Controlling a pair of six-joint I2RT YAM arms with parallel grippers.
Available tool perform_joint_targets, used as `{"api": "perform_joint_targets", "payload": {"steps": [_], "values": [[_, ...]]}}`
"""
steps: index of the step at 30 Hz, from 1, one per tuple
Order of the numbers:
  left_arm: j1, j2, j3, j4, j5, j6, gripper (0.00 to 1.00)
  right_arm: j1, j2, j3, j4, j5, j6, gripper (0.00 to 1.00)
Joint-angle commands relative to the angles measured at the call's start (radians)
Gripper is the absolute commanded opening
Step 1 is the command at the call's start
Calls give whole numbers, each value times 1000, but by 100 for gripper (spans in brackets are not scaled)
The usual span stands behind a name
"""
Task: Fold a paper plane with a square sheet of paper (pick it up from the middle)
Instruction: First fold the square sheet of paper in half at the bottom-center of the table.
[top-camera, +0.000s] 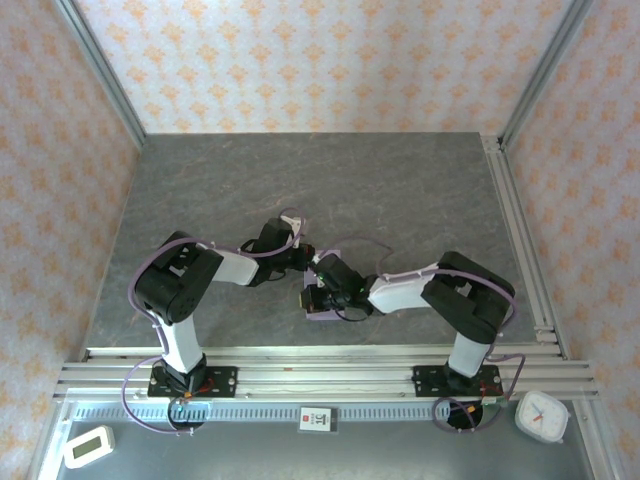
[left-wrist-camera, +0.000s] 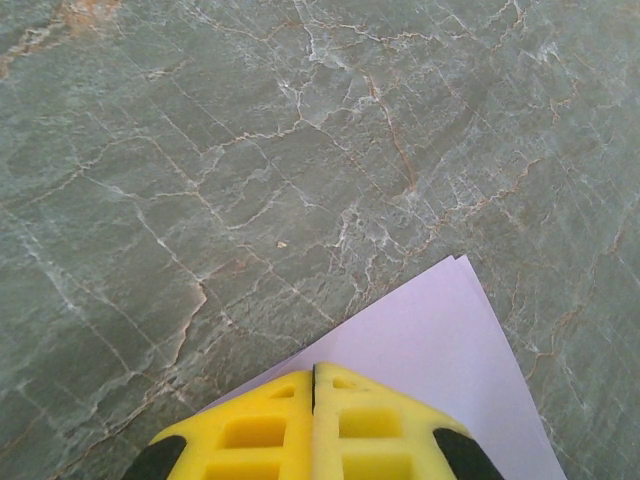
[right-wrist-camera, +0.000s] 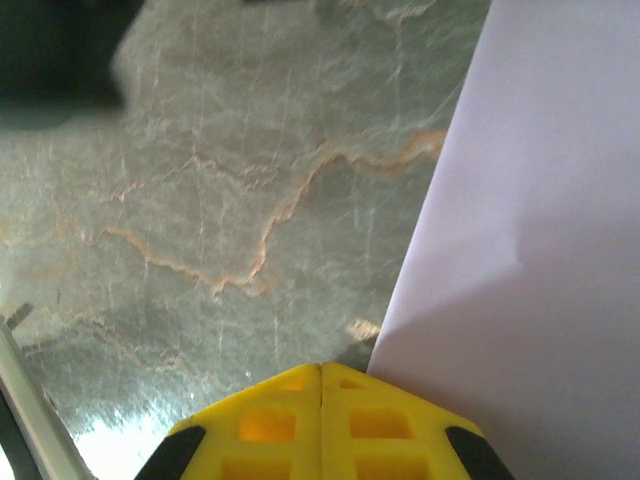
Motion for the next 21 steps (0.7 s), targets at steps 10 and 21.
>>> {"api": "perform_joint_targets", "payload": {"steps": [10, 21], "values": [[-3, 60, -9, -86, -18, 11, 0, 135, -104, -127, -133, -53, 45, 0], [-3, 51, -26, -79, -15, 3, 0, 24, -335, -30, -262, -2, 9, 0]]}}
